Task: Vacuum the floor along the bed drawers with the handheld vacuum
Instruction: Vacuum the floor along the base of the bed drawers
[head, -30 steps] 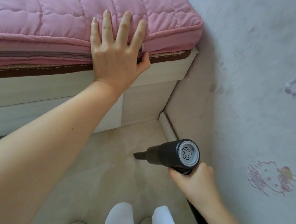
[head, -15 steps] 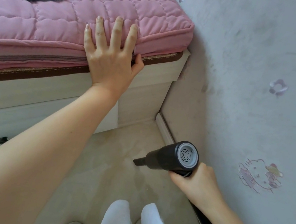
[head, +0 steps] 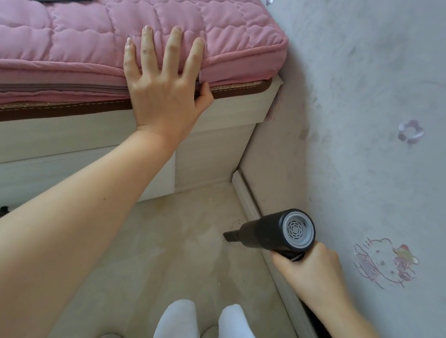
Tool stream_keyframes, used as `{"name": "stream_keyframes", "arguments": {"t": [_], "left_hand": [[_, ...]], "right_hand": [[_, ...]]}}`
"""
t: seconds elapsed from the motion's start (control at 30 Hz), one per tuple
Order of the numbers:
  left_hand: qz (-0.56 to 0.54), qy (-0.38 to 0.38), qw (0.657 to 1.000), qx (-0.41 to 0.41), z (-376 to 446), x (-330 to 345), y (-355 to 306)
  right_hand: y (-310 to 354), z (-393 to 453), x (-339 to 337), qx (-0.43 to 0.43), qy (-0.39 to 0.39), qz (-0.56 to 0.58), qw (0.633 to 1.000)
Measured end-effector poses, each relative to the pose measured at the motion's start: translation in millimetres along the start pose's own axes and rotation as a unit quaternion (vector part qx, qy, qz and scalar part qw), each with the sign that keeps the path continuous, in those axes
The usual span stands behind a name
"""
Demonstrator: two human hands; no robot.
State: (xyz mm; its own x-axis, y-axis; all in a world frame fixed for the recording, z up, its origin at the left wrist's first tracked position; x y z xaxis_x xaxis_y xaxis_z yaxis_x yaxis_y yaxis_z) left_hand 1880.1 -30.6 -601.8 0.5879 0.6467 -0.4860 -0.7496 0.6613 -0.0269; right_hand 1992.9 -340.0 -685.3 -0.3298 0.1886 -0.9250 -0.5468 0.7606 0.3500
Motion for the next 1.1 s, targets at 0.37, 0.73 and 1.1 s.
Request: {"name": "stream_keyframes", "arguments": {"t": [0.37,0.73,1.1], "left_hand": [[0.008,-0.015,1.0,0.008,0.4,0.5,0.5],[0.0,-0.019,1.0,0.007,-0.4,0.4,0.7],[0.014,-0.026,0.999,0.02,0.5,0.2,0.5]], "right_hand": [[5.1,6.7,4.1,0.031,-0.034,0.005,0.999],[-0.4,2.7,1.0,0.031,-0.056,-0.049,0.997],[3.8,6.4,7.7,0.047,-0.065,-0.037,0.996]]}}
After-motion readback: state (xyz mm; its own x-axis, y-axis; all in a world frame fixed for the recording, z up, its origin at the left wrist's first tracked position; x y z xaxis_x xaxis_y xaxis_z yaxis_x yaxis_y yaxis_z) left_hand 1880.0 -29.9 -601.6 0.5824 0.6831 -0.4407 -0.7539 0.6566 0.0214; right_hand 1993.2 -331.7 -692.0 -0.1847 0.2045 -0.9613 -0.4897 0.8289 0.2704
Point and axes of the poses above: each hand's wrist, its own z-axis towards the middle knuckle, its own x-axis out of the palm, y = z × x, the point moved 3 cm from there along z, towards the middle knuckle, and after that the axes turned 8 degrees about -z, right-handed, at the moved point
